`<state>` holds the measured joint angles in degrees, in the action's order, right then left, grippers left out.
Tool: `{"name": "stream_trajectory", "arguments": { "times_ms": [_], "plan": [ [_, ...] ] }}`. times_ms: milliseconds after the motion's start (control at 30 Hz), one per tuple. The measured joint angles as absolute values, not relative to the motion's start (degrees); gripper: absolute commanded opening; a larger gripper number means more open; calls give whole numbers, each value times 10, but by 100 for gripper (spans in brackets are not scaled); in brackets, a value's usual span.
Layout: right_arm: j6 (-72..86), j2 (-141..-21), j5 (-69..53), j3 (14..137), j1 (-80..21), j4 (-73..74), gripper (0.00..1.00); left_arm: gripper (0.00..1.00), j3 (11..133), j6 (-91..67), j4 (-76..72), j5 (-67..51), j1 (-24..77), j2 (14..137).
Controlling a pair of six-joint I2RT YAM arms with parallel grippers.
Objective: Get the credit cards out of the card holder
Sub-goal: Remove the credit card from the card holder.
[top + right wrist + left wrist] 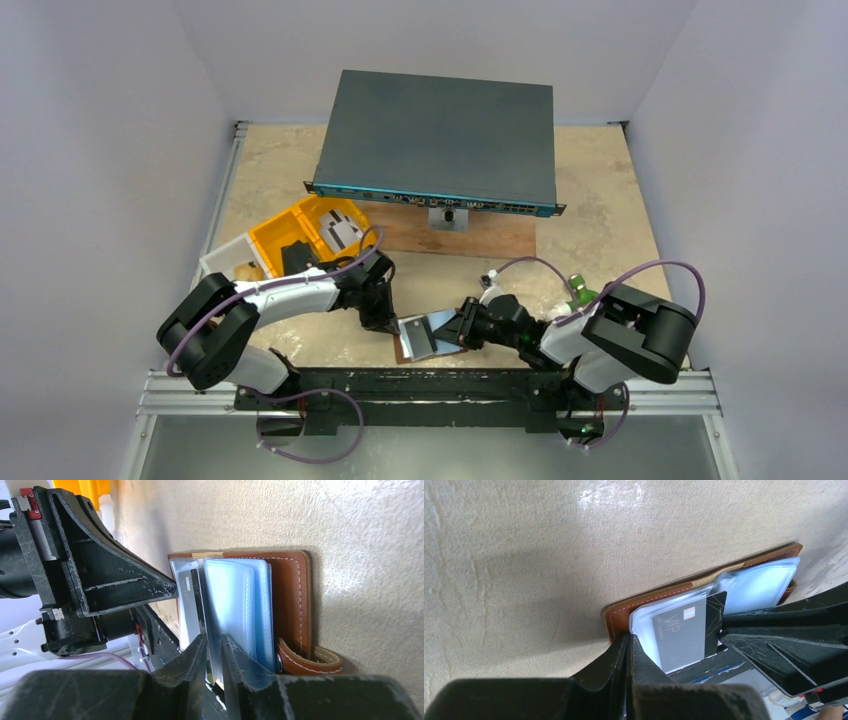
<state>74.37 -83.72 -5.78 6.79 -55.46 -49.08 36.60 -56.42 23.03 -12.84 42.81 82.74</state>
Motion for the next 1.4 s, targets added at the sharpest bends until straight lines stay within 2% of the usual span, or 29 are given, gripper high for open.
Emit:
{"name": "stream_trajectory", "arguments": {
  "times_ms": [400, 700, 833, 1067, 1400],
  "plan": [
    [740, -897, -88, 82, -554, -552, 20, 0, 366, -564, 230, -128, 428, 828],
    [731, -901, -92, 90, -554, -538, 1, 0, 366, -564, 230, -128, 428, 827],
    [731, -895, -89, 89, -554, -533, 0, 0, 366, -564, 230, -128, 428, 827],
    [731, -832, -65, 70, -551, -487, 0, 0, 366, -564, 231, -128, 428, 825],
    [717, -686, -12, 68, -550, -329, 0, 0, 364, -564, 230, -125, 428, 820]
  ]
}}
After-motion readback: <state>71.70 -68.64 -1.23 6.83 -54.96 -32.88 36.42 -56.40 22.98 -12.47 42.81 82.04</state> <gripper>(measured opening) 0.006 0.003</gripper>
